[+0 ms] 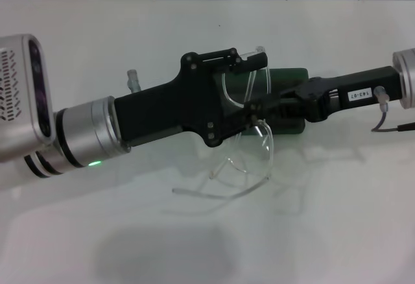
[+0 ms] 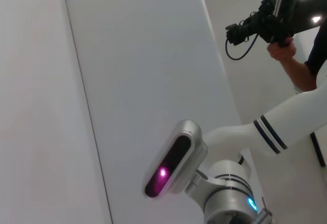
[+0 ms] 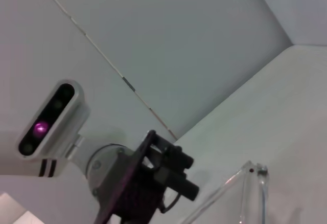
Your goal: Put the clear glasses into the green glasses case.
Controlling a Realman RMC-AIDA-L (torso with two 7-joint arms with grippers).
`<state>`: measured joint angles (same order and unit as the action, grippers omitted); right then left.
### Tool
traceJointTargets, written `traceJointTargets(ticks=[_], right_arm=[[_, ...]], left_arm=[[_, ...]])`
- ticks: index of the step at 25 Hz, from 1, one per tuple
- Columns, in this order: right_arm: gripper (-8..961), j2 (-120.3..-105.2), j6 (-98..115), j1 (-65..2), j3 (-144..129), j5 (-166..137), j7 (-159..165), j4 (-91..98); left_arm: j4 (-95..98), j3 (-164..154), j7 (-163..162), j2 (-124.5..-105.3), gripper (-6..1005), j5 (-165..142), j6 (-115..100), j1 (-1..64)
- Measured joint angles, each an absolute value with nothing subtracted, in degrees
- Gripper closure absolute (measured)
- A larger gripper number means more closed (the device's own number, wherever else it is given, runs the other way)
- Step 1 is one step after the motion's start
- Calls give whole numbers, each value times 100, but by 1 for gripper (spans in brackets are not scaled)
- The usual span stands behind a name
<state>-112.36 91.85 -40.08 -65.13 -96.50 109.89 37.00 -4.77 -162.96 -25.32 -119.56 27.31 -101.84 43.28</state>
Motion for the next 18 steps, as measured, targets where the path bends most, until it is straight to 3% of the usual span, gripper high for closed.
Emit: traceJointTargets(ticks=[18], right_arm=[[898,-11299,9717,-4014,-6402,-9582,11078,3700]], left_arm=[[-256,-16294,-2198,-11971,537,2443,-10173,4171]])
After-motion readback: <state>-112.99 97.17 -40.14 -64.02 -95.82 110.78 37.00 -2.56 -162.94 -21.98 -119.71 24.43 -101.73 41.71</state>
